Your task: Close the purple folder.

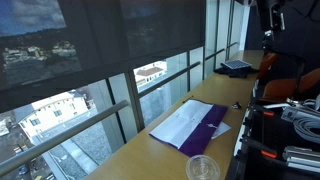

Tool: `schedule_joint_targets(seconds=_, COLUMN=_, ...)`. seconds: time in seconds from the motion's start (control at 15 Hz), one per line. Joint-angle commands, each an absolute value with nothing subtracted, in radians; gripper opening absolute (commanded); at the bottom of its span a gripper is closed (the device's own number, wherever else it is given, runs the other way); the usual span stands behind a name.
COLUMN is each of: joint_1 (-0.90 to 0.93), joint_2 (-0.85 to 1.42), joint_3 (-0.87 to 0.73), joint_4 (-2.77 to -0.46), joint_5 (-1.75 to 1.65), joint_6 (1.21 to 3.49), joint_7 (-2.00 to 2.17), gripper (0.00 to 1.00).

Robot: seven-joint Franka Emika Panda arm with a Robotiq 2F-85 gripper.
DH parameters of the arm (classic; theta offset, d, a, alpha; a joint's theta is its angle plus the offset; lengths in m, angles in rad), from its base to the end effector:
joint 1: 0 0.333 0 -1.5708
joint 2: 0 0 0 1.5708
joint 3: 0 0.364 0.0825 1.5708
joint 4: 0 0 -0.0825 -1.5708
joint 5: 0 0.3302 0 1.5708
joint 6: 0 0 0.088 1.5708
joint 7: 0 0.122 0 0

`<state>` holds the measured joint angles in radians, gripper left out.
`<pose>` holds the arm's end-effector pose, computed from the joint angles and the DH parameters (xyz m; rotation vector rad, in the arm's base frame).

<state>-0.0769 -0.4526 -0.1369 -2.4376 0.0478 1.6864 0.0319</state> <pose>0.2925 -0.0638 0.4956 -2.9585 0.3503 0.4397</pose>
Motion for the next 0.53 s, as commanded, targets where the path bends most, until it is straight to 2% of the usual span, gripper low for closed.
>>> schedule_joint_targets(seconds=0.0, joint_1=-0.092, joint_2=-0.451, joint_3=-0.124, joint_4=-2.435, joint_5=0.053, joint_6=1.685, joint_7=0.026, gripper=1.00)
schedule_joint_targets(seconds=0.27, joint_1=-0.105, joint_2=-0.390, joint_3=-0.184, joint_4=-2.433, joint_5=0.060, joint_6=1.773, joint_7=-0.100, gripper=1.00)
schedule_joint_targets(seconds=0.47, joint_1=-0.126, joint_2=-0.259, joint_3=-0.258, joint_4=-2.403, joint_5=0.078, joint_6=1.901, joint_7=-0.253, gripper=1.00)
